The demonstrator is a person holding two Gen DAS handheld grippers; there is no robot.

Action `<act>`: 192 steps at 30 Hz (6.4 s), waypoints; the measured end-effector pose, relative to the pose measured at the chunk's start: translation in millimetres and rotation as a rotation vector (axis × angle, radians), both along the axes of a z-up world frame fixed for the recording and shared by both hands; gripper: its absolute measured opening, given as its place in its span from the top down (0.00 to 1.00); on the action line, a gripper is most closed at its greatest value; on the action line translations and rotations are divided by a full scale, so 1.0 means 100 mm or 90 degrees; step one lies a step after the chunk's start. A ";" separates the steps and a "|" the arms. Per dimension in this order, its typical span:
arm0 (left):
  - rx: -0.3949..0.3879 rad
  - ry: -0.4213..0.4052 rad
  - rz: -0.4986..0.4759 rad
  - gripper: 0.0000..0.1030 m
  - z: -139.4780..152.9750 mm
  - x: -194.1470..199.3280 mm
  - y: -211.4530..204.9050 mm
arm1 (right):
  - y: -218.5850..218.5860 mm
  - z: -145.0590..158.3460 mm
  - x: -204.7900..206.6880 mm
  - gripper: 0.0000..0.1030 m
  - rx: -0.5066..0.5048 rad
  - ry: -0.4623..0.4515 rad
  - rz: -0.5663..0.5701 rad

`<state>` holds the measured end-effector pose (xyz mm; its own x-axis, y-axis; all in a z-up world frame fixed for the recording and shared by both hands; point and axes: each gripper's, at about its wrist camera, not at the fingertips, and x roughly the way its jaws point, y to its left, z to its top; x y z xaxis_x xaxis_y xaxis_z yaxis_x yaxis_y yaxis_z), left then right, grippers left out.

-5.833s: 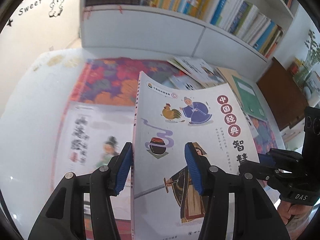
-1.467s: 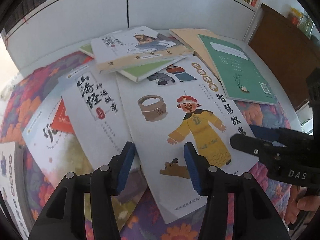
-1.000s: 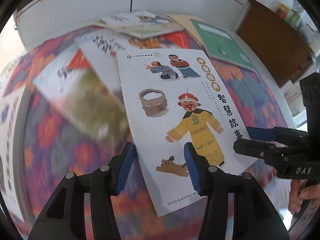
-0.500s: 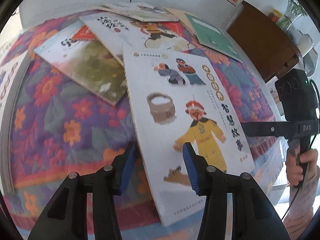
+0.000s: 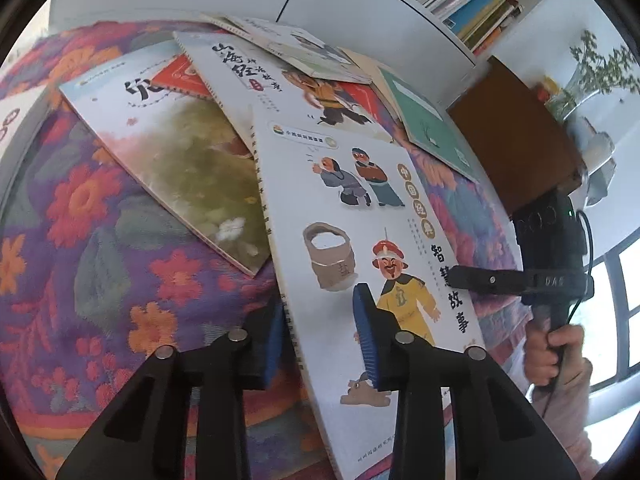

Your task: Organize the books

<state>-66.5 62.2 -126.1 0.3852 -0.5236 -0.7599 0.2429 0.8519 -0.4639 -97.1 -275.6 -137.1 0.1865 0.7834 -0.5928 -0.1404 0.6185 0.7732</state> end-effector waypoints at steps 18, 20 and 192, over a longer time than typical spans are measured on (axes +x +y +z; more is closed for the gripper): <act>0.024 -0.030 0.011 0.68 0.03 -0.06 -0.03 | 0.26 0.16 -0.28 0.85 -0.084 -0.138 -0.035; 0.025 -0.031 0.011 0.68 0.03 -0.06 -0.03 | 0.28 0.16 -0.29 0.85 -0.083 -0.139 -0.036; 0.230 -0.045 0.203 0.64 1.01 0.10 2.47 | 3.54 0.81 0.00 0.68 -0.310 -0.240 0.114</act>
